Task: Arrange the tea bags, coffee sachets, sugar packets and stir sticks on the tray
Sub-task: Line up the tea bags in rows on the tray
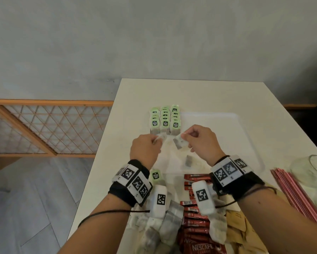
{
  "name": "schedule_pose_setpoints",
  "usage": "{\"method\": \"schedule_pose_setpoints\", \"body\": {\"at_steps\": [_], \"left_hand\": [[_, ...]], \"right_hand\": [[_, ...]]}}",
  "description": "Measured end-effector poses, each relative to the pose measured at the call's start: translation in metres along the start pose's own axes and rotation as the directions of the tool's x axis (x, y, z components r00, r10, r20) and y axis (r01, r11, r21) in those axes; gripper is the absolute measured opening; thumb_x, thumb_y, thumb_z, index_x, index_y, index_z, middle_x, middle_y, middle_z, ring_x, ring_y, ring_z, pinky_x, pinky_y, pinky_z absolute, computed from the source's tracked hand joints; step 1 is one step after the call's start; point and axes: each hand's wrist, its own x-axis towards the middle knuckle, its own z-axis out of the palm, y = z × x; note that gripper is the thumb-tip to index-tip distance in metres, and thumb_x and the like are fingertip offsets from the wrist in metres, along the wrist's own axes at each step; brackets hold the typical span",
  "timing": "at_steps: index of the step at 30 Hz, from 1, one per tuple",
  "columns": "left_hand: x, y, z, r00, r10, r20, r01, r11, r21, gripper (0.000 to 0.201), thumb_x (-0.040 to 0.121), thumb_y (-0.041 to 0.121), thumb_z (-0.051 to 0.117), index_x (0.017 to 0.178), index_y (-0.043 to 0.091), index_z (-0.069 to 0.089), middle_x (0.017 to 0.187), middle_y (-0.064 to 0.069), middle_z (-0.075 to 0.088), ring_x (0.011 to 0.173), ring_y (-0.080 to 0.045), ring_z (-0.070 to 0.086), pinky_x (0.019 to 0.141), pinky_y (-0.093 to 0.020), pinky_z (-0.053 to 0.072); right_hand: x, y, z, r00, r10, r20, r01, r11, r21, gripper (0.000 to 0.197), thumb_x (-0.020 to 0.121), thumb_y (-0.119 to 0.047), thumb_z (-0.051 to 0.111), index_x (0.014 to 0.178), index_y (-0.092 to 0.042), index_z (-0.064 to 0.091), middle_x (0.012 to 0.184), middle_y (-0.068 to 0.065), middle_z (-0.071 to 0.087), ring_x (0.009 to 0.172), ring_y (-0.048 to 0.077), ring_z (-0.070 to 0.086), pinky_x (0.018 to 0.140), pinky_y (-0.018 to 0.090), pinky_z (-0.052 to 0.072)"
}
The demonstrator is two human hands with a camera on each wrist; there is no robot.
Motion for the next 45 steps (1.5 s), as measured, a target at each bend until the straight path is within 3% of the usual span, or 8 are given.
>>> {"method": "schedule_pose_setpoints", "body": {"at_steps": [8,14,18,26,31,38,40,45], "left_hand": [[-0.017,0.01,0.022,0.943,0.325,0.071,-0.331,0.938,0.103,0.022,0.092,0.023,0.058,0.07,0.02,0.062,0.051,0.006,0.044,0.05,-0.009,0.039,0.056,-0.026,0.032],[-0.012,0.012,0.023,0.96,0.278,0.029,-0.279,0.96,0.015,0.017,0.087,0.017,0.064,0.071,0.012,0.067,0.047,0.008,0.044,0.049,-0.006,0.042,0.053,-0.017,0.03],[0.003,0.004,0.021,0.98,0.193,0.043,-0.19,0.979,-0.069,0.016,0.087,0.016,0.061,0.08,0.007,0.072,0.066,-0.008,0.066,0.065,-0.026,0.063,0.067,-0.041,0.053],[0.027,-0.021,0.011,0.992,0.011,0.126,0.001,0.995,-0.096,0.036,0.095,0.034,0.044,0.08,0.006,0.063,0.074,-0.005,0.066,0.075,-0.028,0.062,0.079,-0.051,0.054],[0.041,-0.036,-0.003,0.999,-0.028,0.04,0.03,0.998,-0.062,0.037,0.1,0.024,0.042,0.078,-0.001,0.057,0.076,-0.02,0.058,0.073,-0.032,0.053,0.078,-0.054,0.051],[0.048,-0.052,-0.007,0.989,-0.146,-0.003,0.143,0.974,-0.174,0.019,0.093,0.024,0.058,0.109,0.019,0.069,0.096,0.003,0.071,0.091,-0.02,0.067,0.085,-0.05,0.055],[0.047,-0.051,-0.006,0.982,-0.184,-0.042,0.169,0.956,-0.239,0.022,0.089,0.021,0.064,0.111,0.025,0.062,0.092,0.005,0.069,0.085,-0.016,0.066,0.083,-0.046,0.056],[0.043,-0.039,-0.003,0.987,-0.118,-0.113,0.081,0.954,-0.289,0.026,0.087,0.014,0.068,0.102,0.026,0.051,0.084,-0.001,0.068,0.068,-0.008,0.06,0.067,-0.017,0.046]], "right_hand": [[-0.018,-0.008,0.009,0.988,0.144,0.063,-0.156,0.95,0.269,0.011,0.089,-0.01,0.066,0.095,-0.006,0.059,0.071,0.01,0.063,0.056,0.017,0.062,0.057,0.032,0.056],[-0.016,-0.011,0.006,0.97,0.174,0.173,-0.233,0.872,0.43,0.013,0.091,-0.009,0.064,0.099,0.002,0.064,0.074,0.017,0.065,0.062,0.02,0.063,0.065,0.03,0.059],[-0.011,-0.007,0.007,0.96,0.109,0.259,-0.217,0.873,0.437,0.019,0.091,-0.004,0.064,0.109,0.001,0.064,0.087,0.019,0.069,0.075,0.025,0.069,0.074,0.031,0.061],[0.034,0.011,0.022,0.982,0.152,0.109,-0.154,0.988,0.008,0.007,0.09,-0.01,0.065,0.085,-0.014,0.069,0.071,0.006,0.068,0.056,0.015,0.059,0.057,0.025,0.054],[0.065,0.016,0.039,0.996,0.04,0.078,-0.032,0.994,-0.105,0.004,0.086,-0.015,0.071,0.087,-0.017,0.075,0.077,-0.004,0.069,0.061,0.006,0.057,0.071,0.027,0.054],[0.088,0.009,0.052,0.997,-0.073,0.032,0.078,0.979,-0.189,0.004,0.084,-0.018,0.072,0.084,-0.017,0.076,0.076,-0.009,0.068,0.068,-0.002,0.057,0.066,0.006,0.045],[0.089,0.009,0.053,0.998,-0.063,0.026,0.067,0.979,-0.194,0.003,0.083,-0.018,0.073,0.085,-0.016,0.075,0.076,-0.009,0.066,0.067,-0.003,0.055,0.07,0.012,0.048],[0.077,0.003,0.044,1.0,-0.008,0.016,0.008,1.0,-0.002,0.016,0.083,-0.028,0.075,0.092,-0.017,0.07,0.075,-0.007,0.06,0.065,0.004,0.052,0.063,0.013,0.043]]}}
